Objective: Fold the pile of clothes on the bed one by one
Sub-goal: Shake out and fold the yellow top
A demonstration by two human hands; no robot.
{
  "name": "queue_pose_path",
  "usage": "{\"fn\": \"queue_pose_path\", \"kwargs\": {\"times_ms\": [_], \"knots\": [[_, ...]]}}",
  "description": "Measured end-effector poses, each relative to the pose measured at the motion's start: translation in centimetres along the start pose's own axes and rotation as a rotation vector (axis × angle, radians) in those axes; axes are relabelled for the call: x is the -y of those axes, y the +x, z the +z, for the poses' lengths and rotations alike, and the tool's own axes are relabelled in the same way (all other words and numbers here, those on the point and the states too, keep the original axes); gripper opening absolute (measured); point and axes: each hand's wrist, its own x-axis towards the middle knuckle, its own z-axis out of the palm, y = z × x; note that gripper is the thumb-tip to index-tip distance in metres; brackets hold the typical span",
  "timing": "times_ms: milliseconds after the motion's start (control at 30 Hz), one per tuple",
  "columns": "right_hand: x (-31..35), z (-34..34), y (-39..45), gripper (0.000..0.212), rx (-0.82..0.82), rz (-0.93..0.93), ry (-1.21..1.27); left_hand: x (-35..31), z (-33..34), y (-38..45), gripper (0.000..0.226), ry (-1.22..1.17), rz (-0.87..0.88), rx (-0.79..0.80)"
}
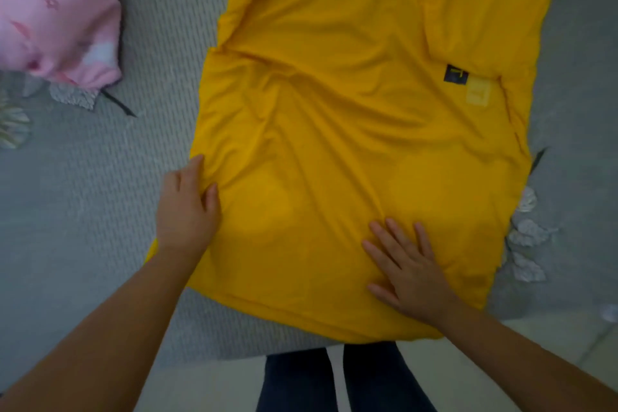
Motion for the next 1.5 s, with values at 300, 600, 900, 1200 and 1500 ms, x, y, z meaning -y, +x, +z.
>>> {"fn": "queue_pose_path", "kwargs": {"times_ms": [300, 600, 900, 1200, 1500], "knots": [[7.1, 1.9, -3.8, 0.056, -0.165, -0.060, -0.048, 7.1, 0.2, -8.0, 0.031, 0.095, -0.056, 0.100], [11.7, 5.0, -6.0, 0.093, -0.104, 0.243, -0.290, 9.5, 0.7, -12.2, 0.062, 0.328, 0.613, 0.066], [11.1, 4.8, -7.7, 0.049, -0.347, 0.467, -0.096, 9.1, 2.5, -11.0, 0.047, 0.262, 0.774, 0.142], [8.5, 2.1, -9.6, 0.049, -0.241, 1.006, 0.135, 9.2, 1.8, -11.1, 0.051, 0.215, 0.635, 0.035], [11.0, 1.5, -13.5, 0.064, 0.011, 0.649, 0.066, 11.1, 1.2, -14.8, 0.053, 0.292, 0.670, 0.147]]}}
